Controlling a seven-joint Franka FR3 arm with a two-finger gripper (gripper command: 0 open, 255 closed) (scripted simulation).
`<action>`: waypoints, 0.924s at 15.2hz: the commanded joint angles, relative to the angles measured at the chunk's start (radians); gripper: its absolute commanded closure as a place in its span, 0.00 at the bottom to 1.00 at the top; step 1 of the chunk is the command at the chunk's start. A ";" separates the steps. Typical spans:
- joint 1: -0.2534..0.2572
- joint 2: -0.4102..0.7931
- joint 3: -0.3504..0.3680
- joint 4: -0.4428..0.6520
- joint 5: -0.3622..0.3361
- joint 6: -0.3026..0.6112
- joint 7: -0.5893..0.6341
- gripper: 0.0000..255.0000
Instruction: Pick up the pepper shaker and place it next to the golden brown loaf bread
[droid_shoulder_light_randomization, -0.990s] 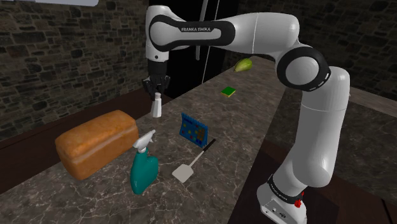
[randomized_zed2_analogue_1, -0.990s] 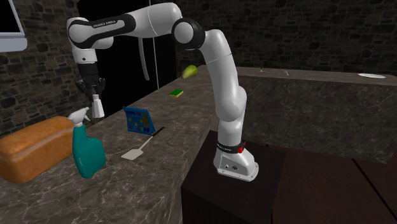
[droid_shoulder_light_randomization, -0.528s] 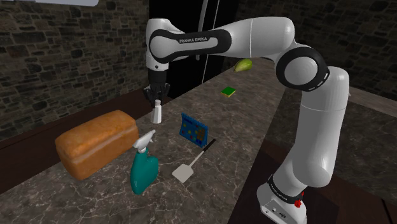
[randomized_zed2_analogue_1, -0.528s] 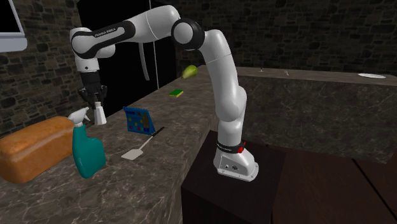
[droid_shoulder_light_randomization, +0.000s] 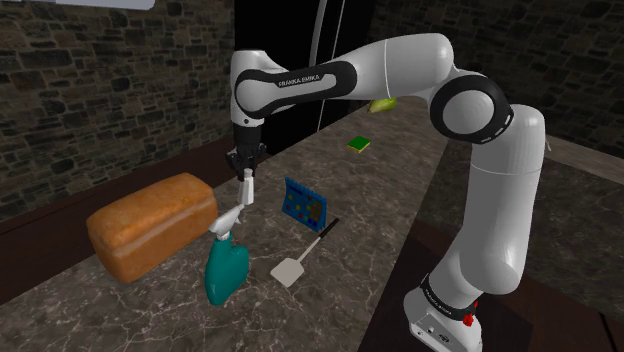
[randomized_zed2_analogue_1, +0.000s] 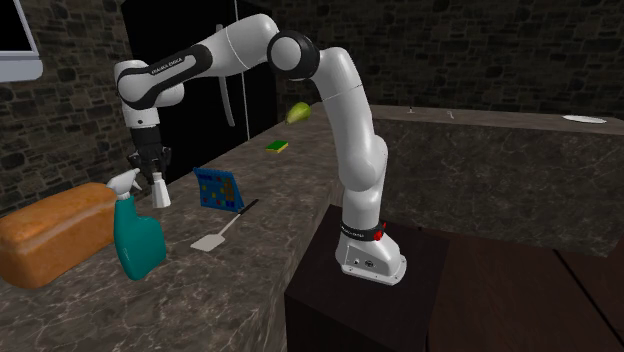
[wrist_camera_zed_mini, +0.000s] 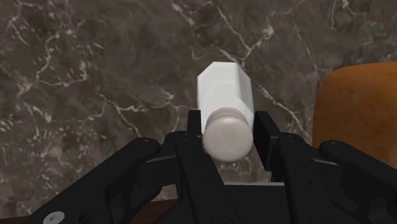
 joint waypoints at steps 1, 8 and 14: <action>0.001 0.007 -0.001 -0.001 -0.001 0.009 0.000 1.00; 0.001 0.007 -0.001 -0.001 -0.001 0.009 0.000 1.00; 0.001 0.007 -0.001 -0.001 -0.001 0.009 0.000 0.00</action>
